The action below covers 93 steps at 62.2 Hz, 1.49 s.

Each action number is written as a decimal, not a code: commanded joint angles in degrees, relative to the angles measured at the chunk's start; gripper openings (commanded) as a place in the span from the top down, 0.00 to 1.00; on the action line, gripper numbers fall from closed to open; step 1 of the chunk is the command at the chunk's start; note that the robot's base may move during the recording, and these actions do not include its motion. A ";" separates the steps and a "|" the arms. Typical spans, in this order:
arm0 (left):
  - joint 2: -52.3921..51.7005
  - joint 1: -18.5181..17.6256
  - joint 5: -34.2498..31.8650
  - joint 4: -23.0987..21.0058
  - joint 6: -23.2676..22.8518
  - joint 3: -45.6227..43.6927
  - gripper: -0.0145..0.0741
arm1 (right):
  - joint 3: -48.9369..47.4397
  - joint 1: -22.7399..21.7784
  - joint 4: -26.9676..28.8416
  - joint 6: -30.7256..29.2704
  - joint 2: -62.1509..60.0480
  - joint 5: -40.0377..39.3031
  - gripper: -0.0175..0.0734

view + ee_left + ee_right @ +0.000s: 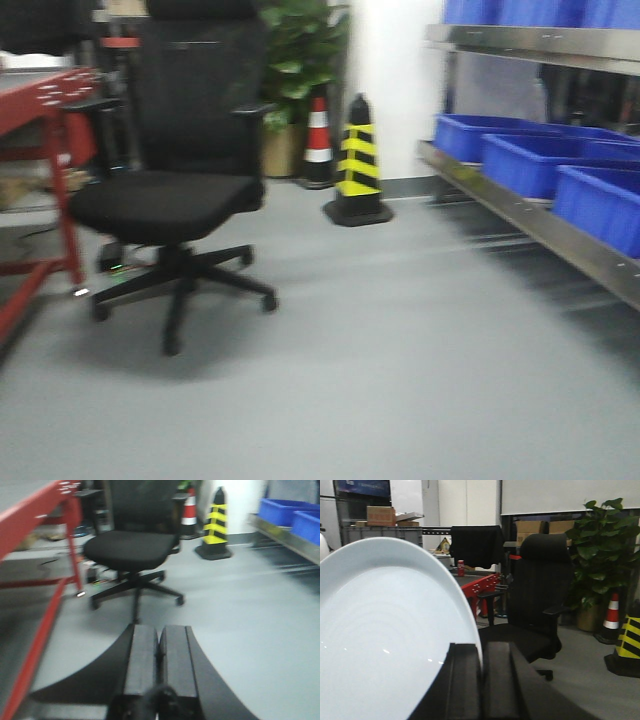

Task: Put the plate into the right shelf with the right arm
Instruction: 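Drive the base up to the steel shelf with blue bins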

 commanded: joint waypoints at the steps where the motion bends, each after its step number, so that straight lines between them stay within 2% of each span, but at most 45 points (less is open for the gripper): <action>1: -0.65 -0.18 -4.78 -0.45 -0.16 0.42 0.89 | -1.53 0.10 -0.69 -0.30 0.45 -5.37 0.77; 93: -0.65 -0.18 -4.78 -0.45 -0.16 0.42 0.89 | -1.53 0.10 -0.69 -0.30 0.45 -5.43 0.77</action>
